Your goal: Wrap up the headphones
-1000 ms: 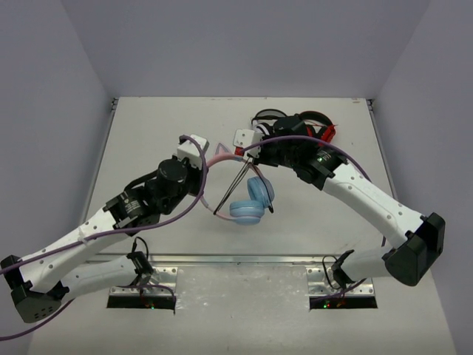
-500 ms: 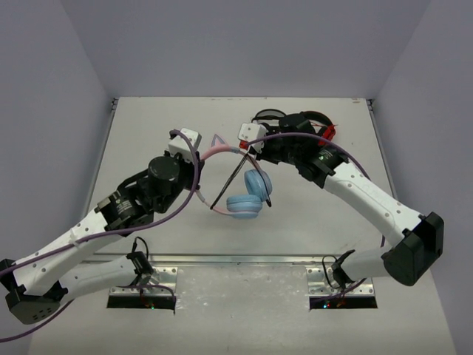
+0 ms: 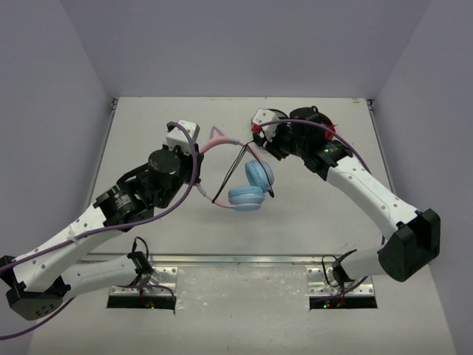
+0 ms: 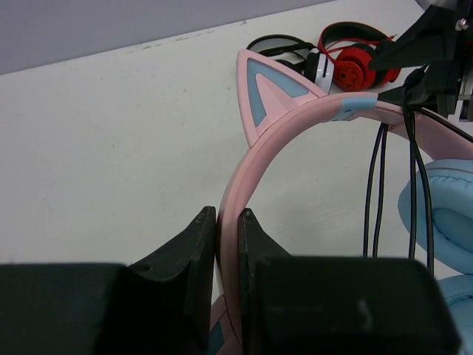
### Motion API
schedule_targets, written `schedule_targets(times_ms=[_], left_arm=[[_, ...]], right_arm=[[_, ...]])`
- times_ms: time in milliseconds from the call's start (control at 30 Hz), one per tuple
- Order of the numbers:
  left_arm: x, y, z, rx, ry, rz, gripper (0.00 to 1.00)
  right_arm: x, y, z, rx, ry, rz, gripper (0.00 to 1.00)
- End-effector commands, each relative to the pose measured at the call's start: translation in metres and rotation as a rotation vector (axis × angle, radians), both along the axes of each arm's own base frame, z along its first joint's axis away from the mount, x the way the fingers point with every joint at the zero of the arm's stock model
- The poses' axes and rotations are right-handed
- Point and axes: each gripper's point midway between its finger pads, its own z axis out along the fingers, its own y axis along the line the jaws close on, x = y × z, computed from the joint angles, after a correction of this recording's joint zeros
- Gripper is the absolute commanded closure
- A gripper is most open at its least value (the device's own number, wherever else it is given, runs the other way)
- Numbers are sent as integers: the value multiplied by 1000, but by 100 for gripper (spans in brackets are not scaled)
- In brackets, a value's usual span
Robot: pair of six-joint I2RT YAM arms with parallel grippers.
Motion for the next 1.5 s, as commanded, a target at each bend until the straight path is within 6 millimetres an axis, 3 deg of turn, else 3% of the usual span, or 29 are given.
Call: schedule_targets(times_ms=[0, 267, 300, 400, 500, 567, 667, 767, 800, 833, 867, 967, 1000, 1033, 1100, 1133, 1167, 1200, 1333, 1367, 1400, 1433, 1467], left_arm=[[3, -1, 45, -154, -73, 47, 100], [7, 4, 46, -174, -69, 97, 100], [8, 4, 48, -176, -71, 97, 100], [14, 4, 46, -168, -61, 101, 100], [36, 10, 37, -157, -41, 95, 100], [56, 15, 30, -155, -24, 80, 100], [93, 38, 15, -135, 2, 67, 100], [119, 31, -9, -115, 50, -55, 100], [130, 29, -6, -103, 8, -78, 100], [139, 27, -17, -89, 19, -95, 100], [148, 33, -21, -82, 10, -95, 100], [172, 23, -26, -36, -45, -235, 100], [186, 24, -44, 23, -24, -262, 100], [193, 26, -49, 49, -15, -282, 100], [219, 35, -66, 76, 35, -344, 100], [230, 53, -70, 60, 54, -343, 100], [231, 48, -73, 9, 68, -441, 100], [246, 51, -84, -11, 93, -472, 100], [273, 58, -110, 60, 94, -545, 100], [279, 57, -131, 68, 123, -569, 100], [283, 56, -137, 68, 130, -586, 100], [294, 55, -126, 82, 96, -601, 99], [295, 51, -156, 74, 154, -658, 100]], right_arm=[[16, -12, 15, 116, -5, -69, 55], [35, -53, 13, 282, 106, -236, 43], [39, -61, 9, 300, 133, -280, 26], [47, -80, 0, 361, 196, -385, 22], [53, -111, 0, 474, 252, -567, 17], [48, -125, 15, 553, 241, -653, 16], [24, -129, 32, 613, 230, -683, 9], [-6, -130, 38, 662, 285, -722, 1], [-15, -127, 32, 672, 317, -721, 1], [-23, -124, 31, 692, 333, -710, 1], [-38, -116, 38, 724, 344, -656, 1], [-71, -100, 19, 763, 429, -561, 1], [-79, -94, 18, 775, 441, -524, 1], [-88, -91, 15, 776, 466, -502, 1], [-109, -82, 12, 804, 489, -425, 1], [-115, -78, 13, 827, 496, -407, 1], [-125, -76, 10, 842, 494, -382, 1], [-132, -73, 12, 849, 497, -351, 1], [-151, -70, 14, 870, 486, -307, 1], [-155, -69, 11, 870, 490, -296, 1], [-159, -67, 13, 884, 485, -274, 1], [-161, -66, 11, 886, 492, -261, 1], [-163, -65, 5, 884, 506, -257, 1]])
